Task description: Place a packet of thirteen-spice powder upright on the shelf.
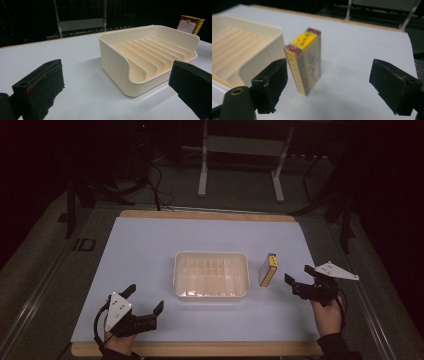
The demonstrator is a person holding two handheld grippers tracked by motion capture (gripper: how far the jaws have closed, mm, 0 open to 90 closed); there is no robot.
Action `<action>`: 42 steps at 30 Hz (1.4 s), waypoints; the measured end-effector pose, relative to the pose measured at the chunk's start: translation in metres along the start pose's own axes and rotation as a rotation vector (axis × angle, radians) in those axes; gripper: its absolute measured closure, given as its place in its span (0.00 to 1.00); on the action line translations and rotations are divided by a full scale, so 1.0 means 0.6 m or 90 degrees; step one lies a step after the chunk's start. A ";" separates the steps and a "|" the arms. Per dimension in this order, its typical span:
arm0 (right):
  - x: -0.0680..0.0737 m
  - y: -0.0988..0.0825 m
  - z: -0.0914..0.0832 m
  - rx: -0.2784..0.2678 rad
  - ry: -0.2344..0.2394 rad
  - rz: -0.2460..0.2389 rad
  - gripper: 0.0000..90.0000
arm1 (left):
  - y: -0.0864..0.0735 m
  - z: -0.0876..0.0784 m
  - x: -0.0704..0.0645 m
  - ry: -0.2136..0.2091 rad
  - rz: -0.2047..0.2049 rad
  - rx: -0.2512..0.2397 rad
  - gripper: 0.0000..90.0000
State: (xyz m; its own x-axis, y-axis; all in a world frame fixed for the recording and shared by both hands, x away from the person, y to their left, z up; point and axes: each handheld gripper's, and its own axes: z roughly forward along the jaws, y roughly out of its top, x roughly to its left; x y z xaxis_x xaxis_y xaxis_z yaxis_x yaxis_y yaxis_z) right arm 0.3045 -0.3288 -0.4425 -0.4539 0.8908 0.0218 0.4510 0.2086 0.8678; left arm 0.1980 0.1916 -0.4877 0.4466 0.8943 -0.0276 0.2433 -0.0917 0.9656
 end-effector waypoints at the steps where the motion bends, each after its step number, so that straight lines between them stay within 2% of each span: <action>1: -0.001 0.000 0.001 0.009 -0.004 -0.003 0.17 | 0.000 0.000 0.000 0.000 -0.001 0.000 0.00; 5: -0.003 0.000 0.004 0.036 -0.005 -0.008 0.17 | 0.000 0.001 -0.001 0.000 -0.001 0.003 0.00; 6: -0.005 0.001 0.005 0.063 0.001 -0.010 0.17 | -0.001 0.001 -0.001 -0.001 -0.002 0.004 0.00; 9: -0.006 0.002 0.007 0.101 0.001 -0.028 0.17 | -0.001 0.001 -0.001 -0.002 -0.002 0.005 0.00; 10: -0.006 0.002 0.007 0.101 0.001 -0.028 0.17 | -0.001 0.001 -0.001 -0.002 -0.002 0.005 0.00; 11: -0.005 0.002 0.010 0.131 0.006 -0.037 0.17 | -0.001 0.001 -0.001 -0.002 -0.003 0.005 0.00; 12: -0.005 0.002 0.010 0.131 0.006 -0.037 0.17 | -0.001 0.001 -0.001 -0.002 -0.003 0.004 0.00; 13: -0.005 0.002 0.011 0.153 0.011 -0.042 0.17 | -0.001 0.001 -0.001 -0.001 -0.004 0.005 0.00; 15: -0.005 0.002 0.011 0.161 0.012 -0.046 0.17 | 0.000 0.001 -0.001 -0.002 -0.005 0.004 0.00; 19: -0.007 0.004 0.014 0.204 0.021 -0.045 0.17 | 0.000 0.002 -0.002 -0.003 -0.004 0.007 0.00; 20: -0.007 0.004 0.014 0.204 0.021 -0.045 0.17 | 0.000 0.002 -0.002 -0.003 -0.004 0.007 0.00; 21: -0.007 0.006 0.015 0.233 0.024 -0.047 0.16 | -0.001 0.002 -0.001 -0.003 -0.004 0.009 0.00; 22: -0.007 0.006 0.015 0.233 0.024 -0.047 0.16 | -0.001 0.002 -0.001 -0.003 -0.004 0.009 0.00; 23: -0.006 0.007 0.018 0.269 0.027 -0.065 0.15 | -0.001 0.003 -0.001 -0.004 -0.005 0.011 0.00; 24: -0.006 0.007 0.018 0.269 0.027 -0.065 0.15 | -0.001 0.003 -0.001 -0.004 -0.005 0.011 0.00; 25: -0.003 0.009 0.022 0.308 0.035 -0.072 0.16 | -0.001 0.004 -0.002 -0.004 -0.006 0.011 0.00; 28: 0.000 0.013 0.024 0.351 0.044 -0.080 0.16 | -0.001 0.004 -0.002 -0.004 -0.007 0.011 0.00; 30: 0.002 0.015 0.025 0.359 0.043 -0.086 0.16 | -0.001 0.004 -0.002 -0.005 -0.006 0.012 0.00; 35: 0.003 0.026 0.028 0.414 0.058 -0.101 0.17 | -0.002 0.005 -0.003 -0.007 -0.005 0.017 0.00; 36: 0.003 0.026 0.028 0.414 0.058 -0.101 0.17 | -0.002 0.005 -0.003 -0.007 -0.005 0.017 0.00; 37: 0.003 0.028 0.031 0.437 0.063 -0.112 0.17 | -0.002 0.005 -0.003 -0.007 -0.005 0.017 0.00; 40: 0.004 0.031 0.033 0.475 0.069 -0.119 0.17 | -0.002 0.005 -0.002 -0.008 -0.006 0.017 0.00; 42: 0.002 0.031 0.034 0.482 0.072 -0.126 0.17 | -0.002 0.005 -0.002 -0.009 -0.006 0.017 0.00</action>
State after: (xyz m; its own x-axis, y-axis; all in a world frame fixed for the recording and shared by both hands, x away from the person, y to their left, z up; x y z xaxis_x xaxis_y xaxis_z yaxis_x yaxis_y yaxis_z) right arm 0.3280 -0.3153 -0.4366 -0.6379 0.7700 -0.0121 0.7354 0.6138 0.2871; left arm 0.1998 0.1890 -0.4895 0.4556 0.8893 -0.0407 0.2711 -0.0951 0.9578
